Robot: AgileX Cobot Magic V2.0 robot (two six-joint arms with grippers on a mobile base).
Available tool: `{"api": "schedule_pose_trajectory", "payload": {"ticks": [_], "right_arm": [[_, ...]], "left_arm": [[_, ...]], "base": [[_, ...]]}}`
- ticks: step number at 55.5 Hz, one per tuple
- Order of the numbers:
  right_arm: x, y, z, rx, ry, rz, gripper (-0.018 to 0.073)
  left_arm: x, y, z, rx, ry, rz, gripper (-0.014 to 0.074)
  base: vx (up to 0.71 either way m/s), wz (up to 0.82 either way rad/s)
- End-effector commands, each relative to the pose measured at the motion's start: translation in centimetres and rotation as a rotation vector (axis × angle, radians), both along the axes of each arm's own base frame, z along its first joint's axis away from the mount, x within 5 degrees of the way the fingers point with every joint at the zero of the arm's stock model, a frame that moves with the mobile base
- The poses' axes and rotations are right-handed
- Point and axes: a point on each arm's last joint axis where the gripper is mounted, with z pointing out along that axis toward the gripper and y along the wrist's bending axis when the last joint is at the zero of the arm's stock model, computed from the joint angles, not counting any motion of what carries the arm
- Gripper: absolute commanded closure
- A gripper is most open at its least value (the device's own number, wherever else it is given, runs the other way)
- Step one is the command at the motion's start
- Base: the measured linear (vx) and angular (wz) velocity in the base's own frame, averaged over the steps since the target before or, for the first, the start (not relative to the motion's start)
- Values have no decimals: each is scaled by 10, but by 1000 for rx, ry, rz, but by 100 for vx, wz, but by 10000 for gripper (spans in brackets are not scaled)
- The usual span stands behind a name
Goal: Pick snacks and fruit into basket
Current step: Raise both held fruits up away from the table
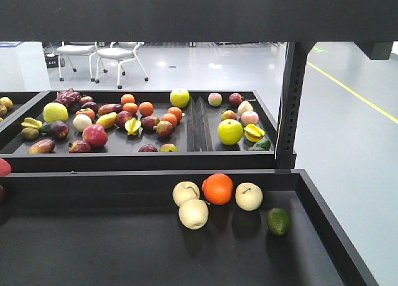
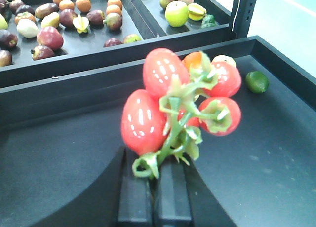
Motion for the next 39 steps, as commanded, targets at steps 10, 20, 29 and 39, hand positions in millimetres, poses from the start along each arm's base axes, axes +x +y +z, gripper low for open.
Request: {"api": "schedule_pose_trajectory", "payload": {"ticks": [10,20,29,39], "right_arm": [[-12,-1,22,-10,-191,24,564],[-12,-1,22,-9,-193,24,564],[-12,-1,22,-11,-192,22,564],[-12,-1,22,-10,-191,23,564]], "left_arm": [[0,0,18,-38,-109,14,600],[0,0,18,-38,-106,13,600],[0,0,18,-38,-106,13,600],[0,0,18,-38,-106,13,600]], "base": [[0,0],[0,0],[0,0],[0,0]]}}
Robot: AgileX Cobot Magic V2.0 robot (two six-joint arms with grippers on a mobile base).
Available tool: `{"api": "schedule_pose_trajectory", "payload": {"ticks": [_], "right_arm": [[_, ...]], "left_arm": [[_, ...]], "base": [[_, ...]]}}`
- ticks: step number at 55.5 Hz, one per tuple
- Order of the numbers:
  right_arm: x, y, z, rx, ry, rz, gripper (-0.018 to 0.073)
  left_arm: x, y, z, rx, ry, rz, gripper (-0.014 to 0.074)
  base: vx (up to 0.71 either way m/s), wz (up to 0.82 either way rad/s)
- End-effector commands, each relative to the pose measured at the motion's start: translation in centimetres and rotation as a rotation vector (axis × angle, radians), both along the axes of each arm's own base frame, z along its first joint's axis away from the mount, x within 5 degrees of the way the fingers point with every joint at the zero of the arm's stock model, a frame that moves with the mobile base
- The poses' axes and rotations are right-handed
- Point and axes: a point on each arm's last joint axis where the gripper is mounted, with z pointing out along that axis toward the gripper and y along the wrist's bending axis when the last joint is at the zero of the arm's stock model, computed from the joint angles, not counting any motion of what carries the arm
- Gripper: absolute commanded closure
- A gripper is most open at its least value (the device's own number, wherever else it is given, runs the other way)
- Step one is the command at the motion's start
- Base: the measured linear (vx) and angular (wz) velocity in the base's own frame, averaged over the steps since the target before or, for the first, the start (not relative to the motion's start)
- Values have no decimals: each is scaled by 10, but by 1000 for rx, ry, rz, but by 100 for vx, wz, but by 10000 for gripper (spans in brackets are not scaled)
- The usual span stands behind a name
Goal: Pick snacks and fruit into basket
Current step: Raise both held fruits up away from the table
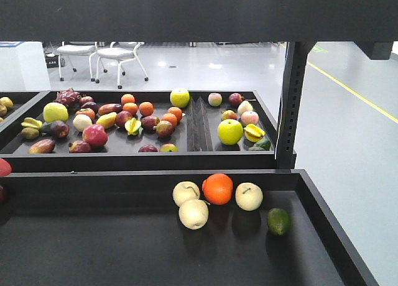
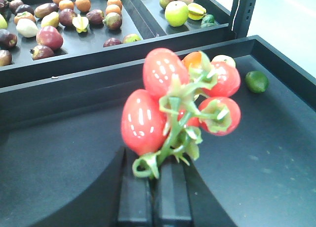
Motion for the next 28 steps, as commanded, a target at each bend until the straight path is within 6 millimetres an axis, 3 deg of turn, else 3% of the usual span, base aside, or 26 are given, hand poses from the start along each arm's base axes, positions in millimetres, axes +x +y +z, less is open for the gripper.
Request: {"api": "schedule_pose_trajectory", "payload": {"ticks": [1,28], "right_arm": [[-1,0,16,-23,-109,9,564],[-1,0,16,-24,-109,9,564]], "left_arm": [[0,0,18,-37,-106,13,600],[0,0,18,-37,-106,13,600]], "base": [[0,0],[0,0]]}}
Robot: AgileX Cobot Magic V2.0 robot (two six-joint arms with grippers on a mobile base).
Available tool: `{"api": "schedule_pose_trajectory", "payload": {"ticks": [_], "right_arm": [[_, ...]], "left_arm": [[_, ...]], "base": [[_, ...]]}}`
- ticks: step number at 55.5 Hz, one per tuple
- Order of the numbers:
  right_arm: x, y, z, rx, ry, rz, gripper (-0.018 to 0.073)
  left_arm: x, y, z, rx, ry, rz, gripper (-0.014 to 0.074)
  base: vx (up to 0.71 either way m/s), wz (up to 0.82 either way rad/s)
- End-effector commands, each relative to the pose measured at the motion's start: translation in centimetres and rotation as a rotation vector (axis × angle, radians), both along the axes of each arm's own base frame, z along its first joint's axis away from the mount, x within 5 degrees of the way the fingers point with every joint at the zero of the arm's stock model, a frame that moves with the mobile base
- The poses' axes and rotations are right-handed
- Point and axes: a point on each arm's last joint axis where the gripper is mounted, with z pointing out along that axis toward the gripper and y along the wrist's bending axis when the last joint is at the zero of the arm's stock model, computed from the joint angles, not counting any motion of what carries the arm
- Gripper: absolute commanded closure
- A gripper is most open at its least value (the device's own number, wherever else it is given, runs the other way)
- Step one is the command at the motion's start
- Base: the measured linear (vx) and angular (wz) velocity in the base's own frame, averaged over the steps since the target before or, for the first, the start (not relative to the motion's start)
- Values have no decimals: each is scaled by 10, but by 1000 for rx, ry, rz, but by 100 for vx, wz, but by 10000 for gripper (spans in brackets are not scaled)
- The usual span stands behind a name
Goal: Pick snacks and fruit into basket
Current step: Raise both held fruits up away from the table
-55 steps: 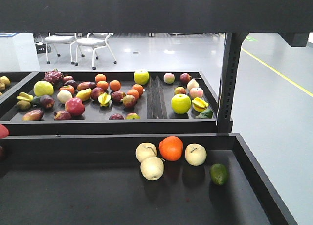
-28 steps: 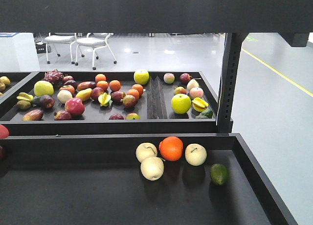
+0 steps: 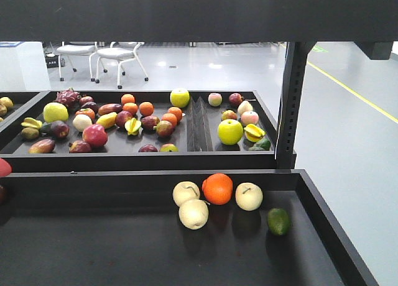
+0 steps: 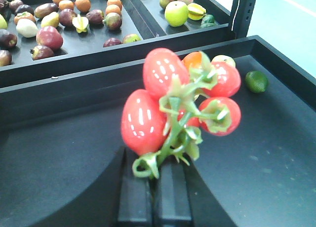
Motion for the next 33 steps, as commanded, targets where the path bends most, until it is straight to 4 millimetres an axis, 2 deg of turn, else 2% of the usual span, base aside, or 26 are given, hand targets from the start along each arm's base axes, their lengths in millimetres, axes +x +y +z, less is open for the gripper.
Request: {"api": "schedule_pose_trajectory", "payload": {"ticks": [1,33], "right_arm": [[-1,0,16,-24,-109,9,564],[-1,0,16,-24,-109,9,564]], "left_arm": [[0,0,18,-37,-106,13,600],[0,0,18,-37,-106,13,600]], "base": [[0,0],[0,0]]}}
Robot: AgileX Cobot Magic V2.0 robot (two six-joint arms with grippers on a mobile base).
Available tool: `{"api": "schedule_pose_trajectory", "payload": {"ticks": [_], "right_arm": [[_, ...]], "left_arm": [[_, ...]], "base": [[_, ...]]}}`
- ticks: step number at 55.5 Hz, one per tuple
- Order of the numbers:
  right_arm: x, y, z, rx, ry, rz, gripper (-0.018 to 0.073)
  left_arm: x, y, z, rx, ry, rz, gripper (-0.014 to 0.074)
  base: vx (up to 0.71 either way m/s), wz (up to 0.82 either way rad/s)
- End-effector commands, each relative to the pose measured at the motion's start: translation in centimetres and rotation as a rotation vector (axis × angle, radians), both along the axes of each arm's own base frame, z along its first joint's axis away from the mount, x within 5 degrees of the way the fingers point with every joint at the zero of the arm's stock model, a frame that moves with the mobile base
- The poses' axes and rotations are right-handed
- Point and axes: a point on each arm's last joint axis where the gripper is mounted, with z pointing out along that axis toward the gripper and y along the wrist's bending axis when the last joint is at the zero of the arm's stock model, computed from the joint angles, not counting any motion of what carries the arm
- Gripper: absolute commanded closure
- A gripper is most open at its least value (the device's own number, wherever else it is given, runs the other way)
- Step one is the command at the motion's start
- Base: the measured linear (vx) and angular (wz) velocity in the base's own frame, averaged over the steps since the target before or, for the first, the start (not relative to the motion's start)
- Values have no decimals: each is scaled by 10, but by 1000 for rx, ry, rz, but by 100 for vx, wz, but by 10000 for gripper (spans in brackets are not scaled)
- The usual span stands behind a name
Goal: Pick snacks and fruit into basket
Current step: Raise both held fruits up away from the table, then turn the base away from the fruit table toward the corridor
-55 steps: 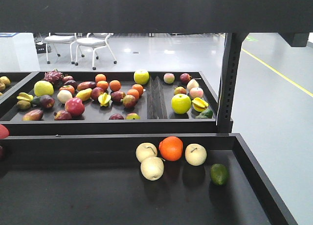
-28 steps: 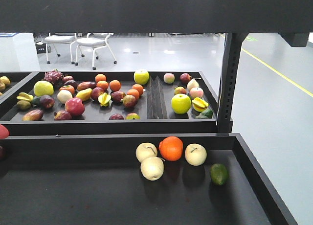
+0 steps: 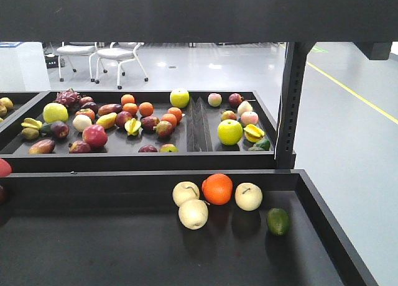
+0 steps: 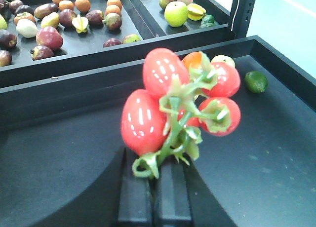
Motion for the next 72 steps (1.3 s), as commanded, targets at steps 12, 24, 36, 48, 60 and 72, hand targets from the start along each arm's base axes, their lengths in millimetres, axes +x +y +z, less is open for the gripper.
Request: {"api": "schedule_pose_trajectory", "payload": {"ticks": [12,24,36,48,60,72], "right_arm": [[-1,0,16,-24,-109,9,564],[-1,0,16,-24,-109,9,564],[-1,0,16,-24,-109,9,564],[-1,0,16,-24,-109,9,564],[-1,0,16,-24,-109,9,564],[-1,0,16,-24,-109,9,564]], "left_arm": [[0,0,18,-37,-106,14,600],[0,0,18,-37,-106,14,600],[0,0,18,-37,-106,14,600],[0,0,17,-37,-105,14,600],[0,0,17,-37,-105,14,600],[0,0,17,-37,-105,14,600]], "base": [[-2,-2],[-4,-10],[-4,-17],[-4,-21],[-6,-29],[-9,-34]]}}
